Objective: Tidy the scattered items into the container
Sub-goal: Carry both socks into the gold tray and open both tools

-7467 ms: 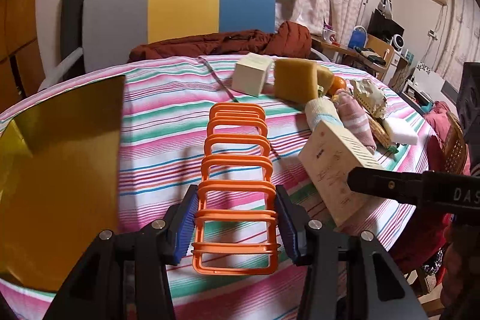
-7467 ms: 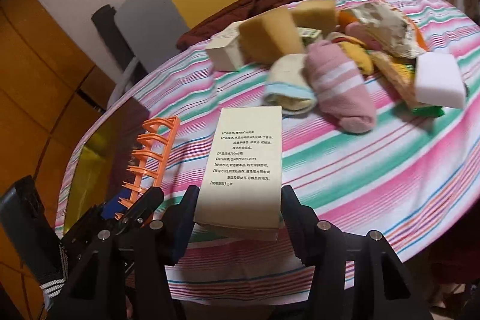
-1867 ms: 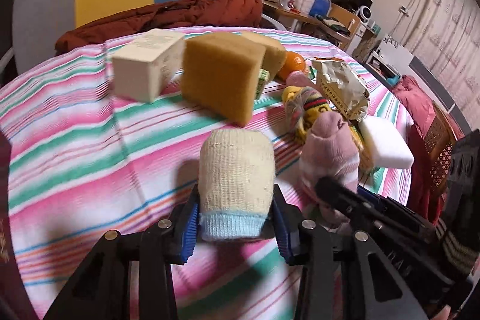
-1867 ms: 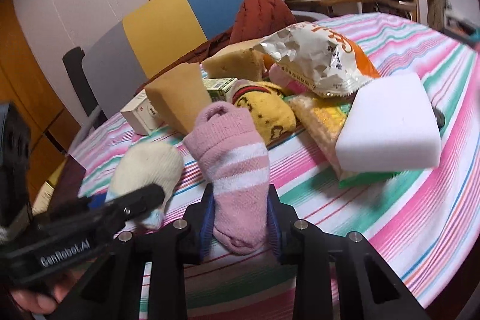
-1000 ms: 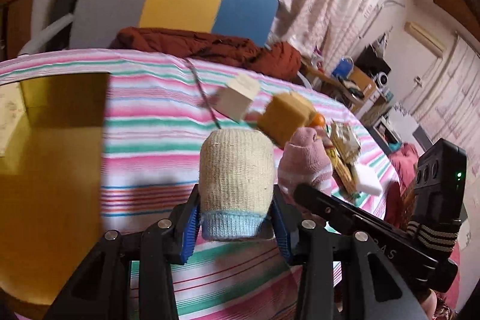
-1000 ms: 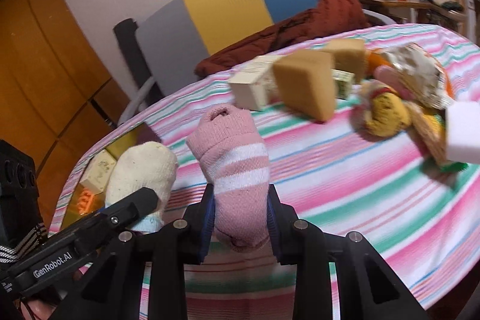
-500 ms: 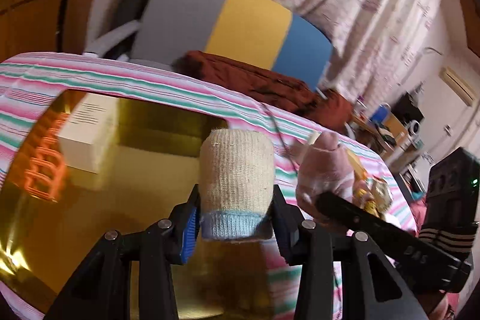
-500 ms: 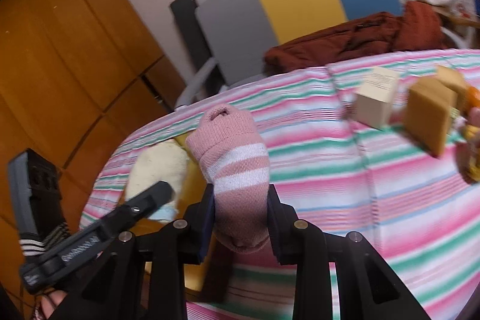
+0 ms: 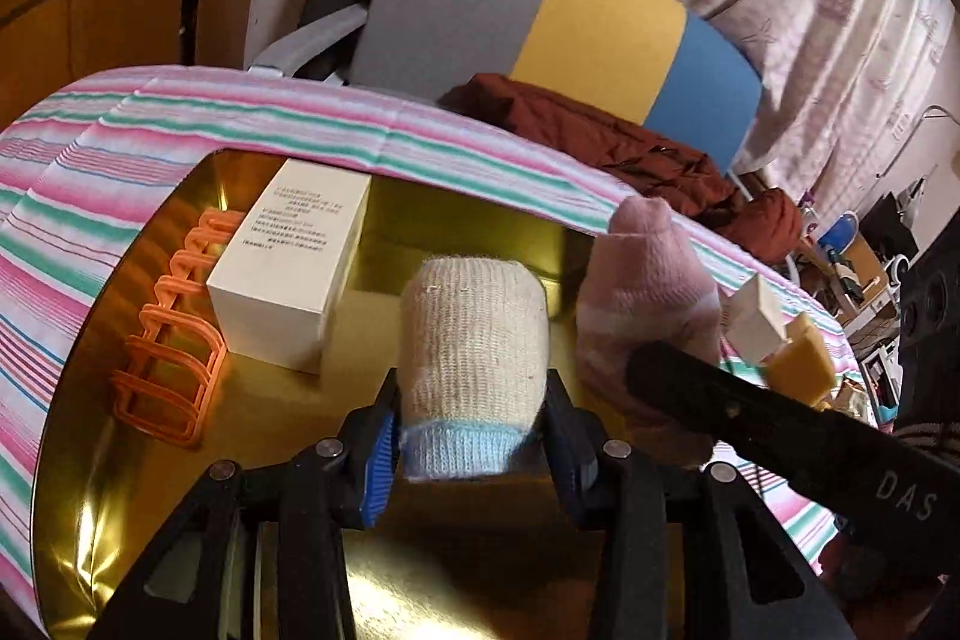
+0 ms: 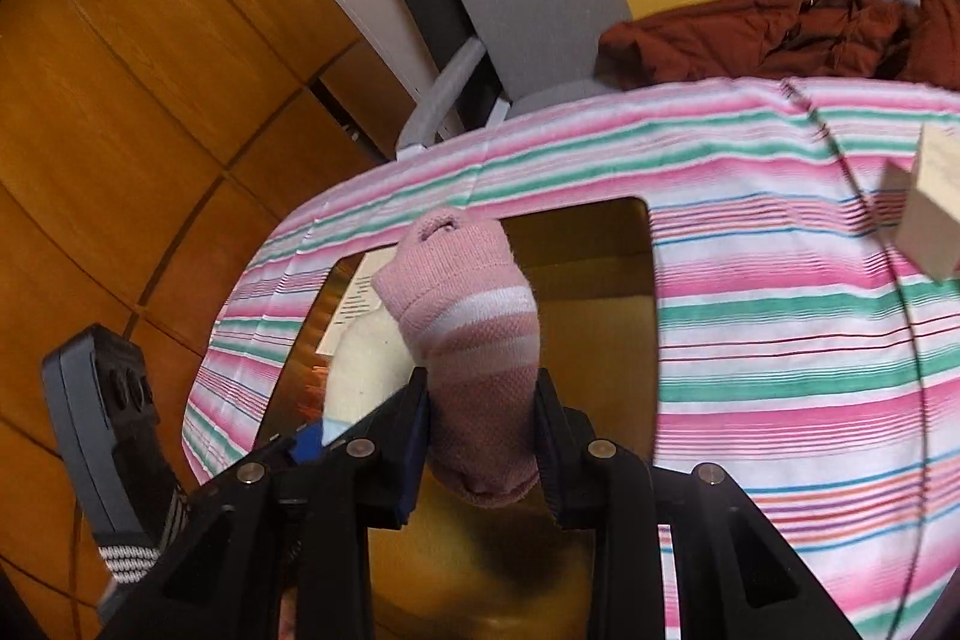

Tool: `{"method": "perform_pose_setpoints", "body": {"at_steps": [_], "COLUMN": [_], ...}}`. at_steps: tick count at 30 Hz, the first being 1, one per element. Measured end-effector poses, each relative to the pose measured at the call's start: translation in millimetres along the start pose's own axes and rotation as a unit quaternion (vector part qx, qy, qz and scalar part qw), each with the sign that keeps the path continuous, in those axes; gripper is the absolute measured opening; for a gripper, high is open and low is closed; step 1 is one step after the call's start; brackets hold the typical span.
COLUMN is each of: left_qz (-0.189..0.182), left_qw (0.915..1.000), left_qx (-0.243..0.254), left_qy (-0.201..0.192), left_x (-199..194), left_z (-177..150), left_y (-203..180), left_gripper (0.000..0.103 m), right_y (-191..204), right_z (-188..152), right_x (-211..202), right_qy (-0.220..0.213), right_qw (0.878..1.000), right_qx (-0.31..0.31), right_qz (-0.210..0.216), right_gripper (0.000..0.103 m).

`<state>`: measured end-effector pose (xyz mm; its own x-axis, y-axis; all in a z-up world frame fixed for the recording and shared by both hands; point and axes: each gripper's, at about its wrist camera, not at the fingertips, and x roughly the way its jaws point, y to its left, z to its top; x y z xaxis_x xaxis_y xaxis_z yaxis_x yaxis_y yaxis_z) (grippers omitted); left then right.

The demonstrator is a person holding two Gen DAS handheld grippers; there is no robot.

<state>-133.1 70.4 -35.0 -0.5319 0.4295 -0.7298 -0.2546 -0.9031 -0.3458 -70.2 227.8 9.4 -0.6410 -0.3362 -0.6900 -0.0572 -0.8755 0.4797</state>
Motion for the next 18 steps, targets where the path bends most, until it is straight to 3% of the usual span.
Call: {"method": "perform_pose_setpoints", "body": {"at_steps": [6, 10, 11, 13, 18], "left_qz": [-0.004, 0.012, 0.013, 0.013, 0.013], "left_qw": [0.9997, 0.999, 0.9988, 0.9987, 0.998], "left_qx": [-0.021, -0.034, -0.038, -0.043, -0.058], "left_qy": [0.015, 0.027, 0.027, 0.026, 0.022], "left_x": [8.1, 11.9, 11.3, 6.9, -2.6], "left_z": [0.8, 2.6, 2.8, 2.4, -0.4], "left_y": [11.9, 16.5, 17.8, 19.5, 24.7], "left_gripper": [0.045, 0.057, 0.058, 0.06, 0.061], "right_y": [1.4, 5.1, 6.2, 6.8, 7.2], "right_z": [12.5, 26.0, 29.1, 33.0, 27.3], "right_x": [31.7, 56.1, 60.3, 64.7, 45.7], "right_qy": [0.018, 0.025, 0.025, 0.022, -0.006], "right_qw": [1.0, 1.0, 1.0, 1.0, 1.0], "right_qx": [0.001, 0.005, 0.007, 0.012, 0.0], "right_qz": [-0.011, -0.012, -0.015, -0.012, -0.012], "right_gripper": [0.032, 0.037, 0.051, 0.07, 0.07]}}
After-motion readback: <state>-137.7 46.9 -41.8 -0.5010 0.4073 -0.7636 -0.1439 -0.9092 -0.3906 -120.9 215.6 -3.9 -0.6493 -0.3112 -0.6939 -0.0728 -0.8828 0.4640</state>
